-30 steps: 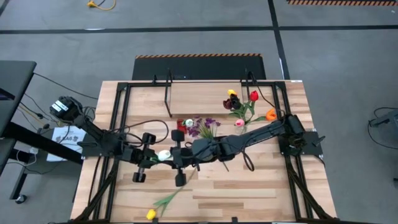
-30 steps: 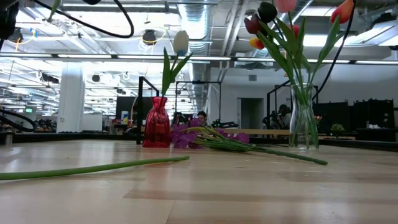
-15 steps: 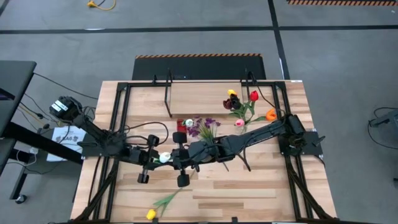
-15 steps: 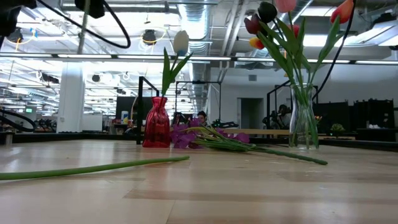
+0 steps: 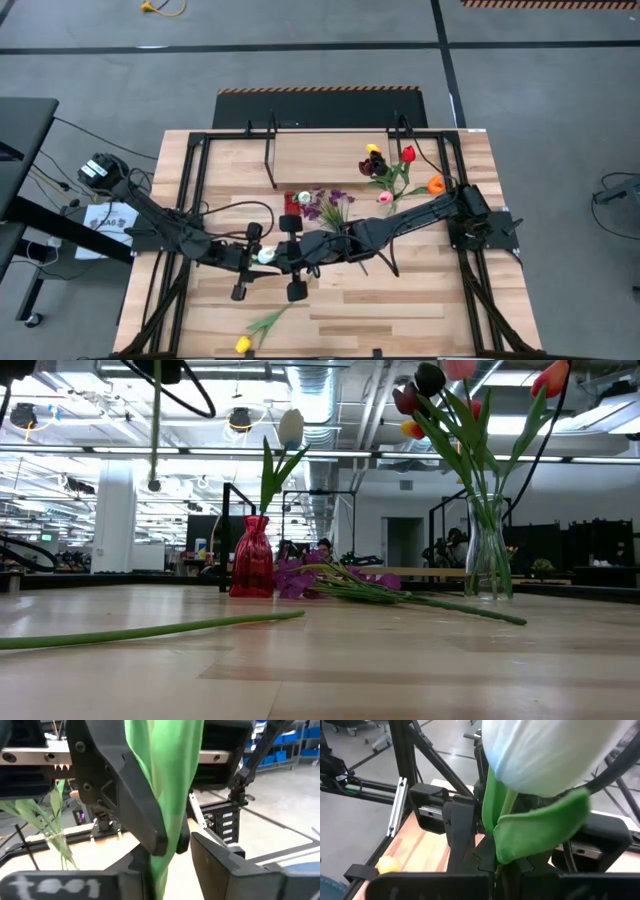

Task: Pick and place flowers into a vace then onto a shelf
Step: Put the white flower into the red vase

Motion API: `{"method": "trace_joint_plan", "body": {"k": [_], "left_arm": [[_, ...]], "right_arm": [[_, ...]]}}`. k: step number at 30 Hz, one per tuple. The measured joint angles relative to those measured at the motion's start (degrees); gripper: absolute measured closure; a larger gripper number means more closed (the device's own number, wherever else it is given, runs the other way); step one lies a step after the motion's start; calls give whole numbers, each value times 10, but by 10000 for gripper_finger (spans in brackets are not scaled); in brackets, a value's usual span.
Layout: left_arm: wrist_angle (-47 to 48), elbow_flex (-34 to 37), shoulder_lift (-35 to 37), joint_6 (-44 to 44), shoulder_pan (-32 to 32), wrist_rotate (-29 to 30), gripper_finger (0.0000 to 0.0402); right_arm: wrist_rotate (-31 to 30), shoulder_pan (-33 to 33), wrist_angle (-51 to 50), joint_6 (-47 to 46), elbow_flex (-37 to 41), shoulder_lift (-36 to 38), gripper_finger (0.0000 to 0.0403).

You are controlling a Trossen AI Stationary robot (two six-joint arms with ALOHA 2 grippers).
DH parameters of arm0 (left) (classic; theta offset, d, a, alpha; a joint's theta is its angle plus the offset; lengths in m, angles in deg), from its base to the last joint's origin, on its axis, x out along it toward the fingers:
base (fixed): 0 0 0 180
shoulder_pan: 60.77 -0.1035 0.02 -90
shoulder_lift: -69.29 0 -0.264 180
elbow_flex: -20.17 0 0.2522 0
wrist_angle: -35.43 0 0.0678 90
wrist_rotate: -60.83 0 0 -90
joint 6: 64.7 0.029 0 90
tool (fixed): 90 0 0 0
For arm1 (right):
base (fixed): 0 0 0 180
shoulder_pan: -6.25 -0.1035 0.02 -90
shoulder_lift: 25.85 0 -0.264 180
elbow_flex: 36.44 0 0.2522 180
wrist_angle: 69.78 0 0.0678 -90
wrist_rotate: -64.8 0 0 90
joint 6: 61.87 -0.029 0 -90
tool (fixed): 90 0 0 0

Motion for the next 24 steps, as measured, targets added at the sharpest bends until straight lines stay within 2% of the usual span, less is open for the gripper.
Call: {"method": "trace_joint_plan", "body": {"k": [10,15,19,24], "left_arm": [[107,0,81,-24,5,-1,292],[116,1,80,-31,5,-2,292],[115,1,72,-31,0,20,293],[110,1,73,-18,-1,26,329]], "right_arm": [[0,-5,-12,0,0,0,403],[0,-4,-10,0,0,0,403],[0,-4,-7,0,0,1,403],[0,-4,-13,0,-1,1,403]]}}
